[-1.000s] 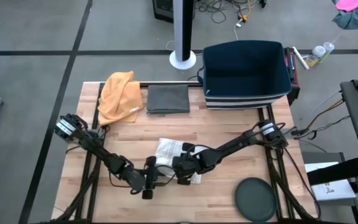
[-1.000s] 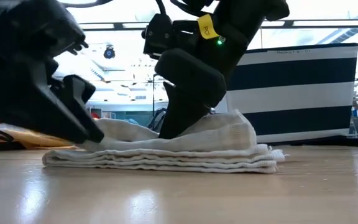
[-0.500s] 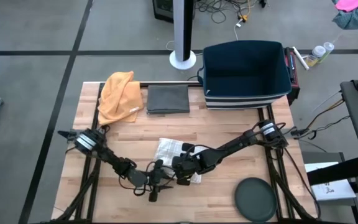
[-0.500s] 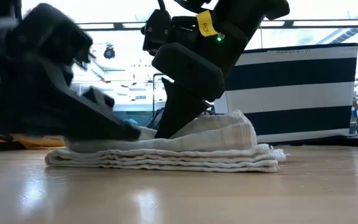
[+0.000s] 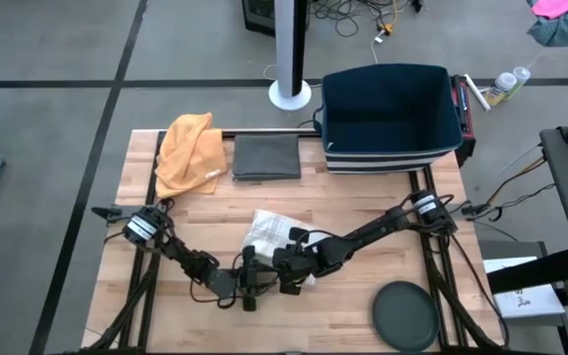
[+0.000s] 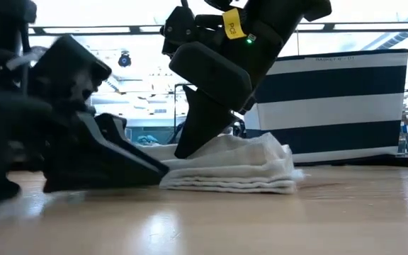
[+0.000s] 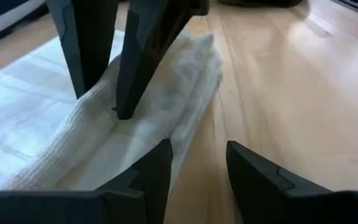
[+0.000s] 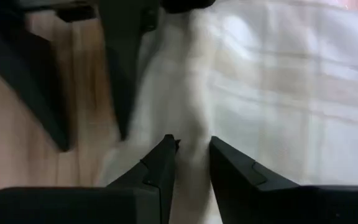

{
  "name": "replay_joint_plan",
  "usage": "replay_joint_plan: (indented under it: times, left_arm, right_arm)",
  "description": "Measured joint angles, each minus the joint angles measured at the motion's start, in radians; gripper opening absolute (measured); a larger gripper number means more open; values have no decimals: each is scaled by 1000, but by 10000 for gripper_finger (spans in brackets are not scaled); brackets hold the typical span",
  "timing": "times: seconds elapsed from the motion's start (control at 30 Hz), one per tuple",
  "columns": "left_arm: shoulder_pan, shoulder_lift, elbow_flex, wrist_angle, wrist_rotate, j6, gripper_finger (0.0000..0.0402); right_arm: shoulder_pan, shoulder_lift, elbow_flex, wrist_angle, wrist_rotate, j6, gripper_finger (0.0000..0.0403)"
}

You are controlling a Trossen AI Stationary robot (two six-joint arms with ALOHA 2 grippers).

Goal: Fold kitchen towel into neat rectangle
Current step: Fold the white patterned towel

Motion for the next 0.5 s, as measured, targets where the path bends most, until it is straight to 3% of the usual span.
replay_joint_plan:
  times: [0.23, 0.5]
  left_arm:
    - [3, -2, 3, -37, 24, -26, 133]
    - [3, -3, 13, -68, 29, -37, 116]
  right_arm:
    - [10, 0, 2, 43, -50, 5, 113]
    - [9, 25, -5, 64, -36, -1, 162]
